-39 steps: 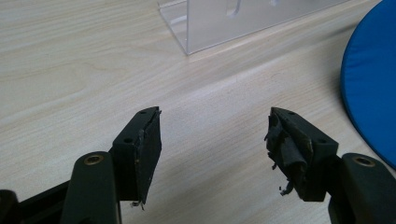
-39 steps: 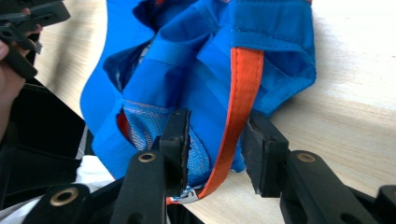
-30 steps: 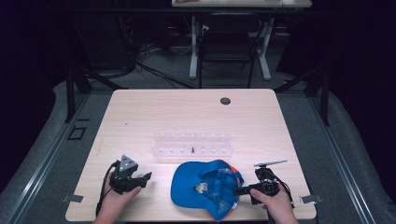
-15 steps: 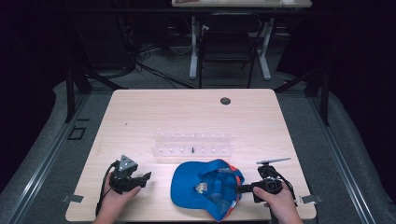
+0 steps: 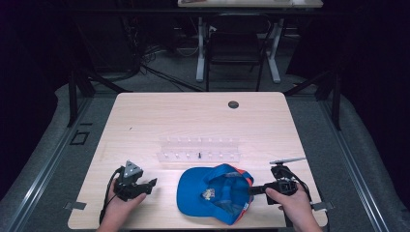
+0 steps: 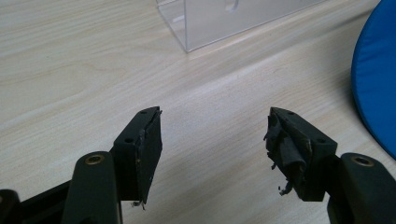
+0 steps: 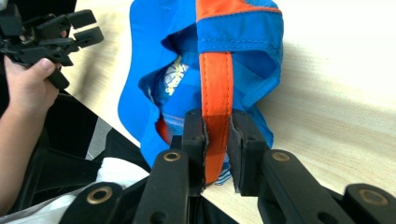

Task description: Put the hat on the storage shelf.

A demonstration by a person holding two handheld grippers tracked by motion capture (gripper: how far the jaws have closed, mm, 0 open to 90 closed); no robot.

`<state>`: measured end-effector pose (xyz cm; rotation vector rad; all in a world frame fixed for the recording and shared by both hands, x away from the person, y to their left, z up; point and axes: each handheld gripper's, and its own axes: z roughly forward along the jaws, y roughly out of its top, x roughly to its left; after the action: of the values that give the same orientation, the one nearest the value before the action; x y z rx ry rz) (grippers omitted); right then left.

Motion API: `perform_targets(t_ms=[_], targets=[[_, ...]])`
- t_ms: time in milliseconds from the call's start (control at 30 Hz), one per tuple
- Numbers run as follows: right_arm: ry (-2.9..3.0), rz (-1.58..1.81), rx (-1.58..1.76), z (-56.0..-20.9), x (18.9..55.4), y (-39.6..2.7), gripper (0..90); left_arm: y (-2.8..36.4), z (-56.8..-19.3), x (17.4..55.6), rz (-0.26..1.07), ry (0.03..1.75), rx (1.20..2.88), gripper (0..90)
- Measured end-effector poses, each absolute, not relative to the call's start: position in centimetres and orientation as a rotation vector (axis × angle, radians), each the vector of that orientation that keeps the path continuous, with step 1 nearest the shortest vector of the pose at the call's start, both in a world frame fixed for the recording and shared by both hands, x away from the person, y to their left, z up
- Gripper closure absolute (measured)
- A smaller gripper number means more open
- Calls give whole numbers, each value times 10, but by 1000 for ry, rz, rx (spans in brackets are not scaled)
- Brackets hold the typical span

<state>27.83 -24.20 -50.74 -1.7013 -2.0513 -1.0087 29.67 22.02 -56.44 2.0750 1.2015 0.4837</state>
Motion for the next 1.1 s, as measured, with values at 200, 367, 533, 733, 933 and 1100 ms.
perform_targets(t_ms=[200, 367, 533, 733, 933, 1100], targets=[[-2064, -978, -1706, -487, 284, -243, 778, 220, -564, 297, 484, 1203, 2074, 360], [-2122, -938, -1721, -469, 289, -242, 778, 220, -565, 297, 483, 1204, 2073, 361], [-2163, -863, -1730, -454, 295, -239, 778, 221, -564, 297, 479, 1206, 2072, 361], [-2195, -796, -1777, -439, 301, -231, 779, 221, -564, 297, 480, 1205, 2075, 360], [-2256, -763, -1758, -426, 305, -228, 777, 222, -564, 297, 480, 1206, 2076, 360], [-2301, -759, -1754, -415, 307, -223, 774, 222, -565, 298, 476, 1211, 2072, 361]])
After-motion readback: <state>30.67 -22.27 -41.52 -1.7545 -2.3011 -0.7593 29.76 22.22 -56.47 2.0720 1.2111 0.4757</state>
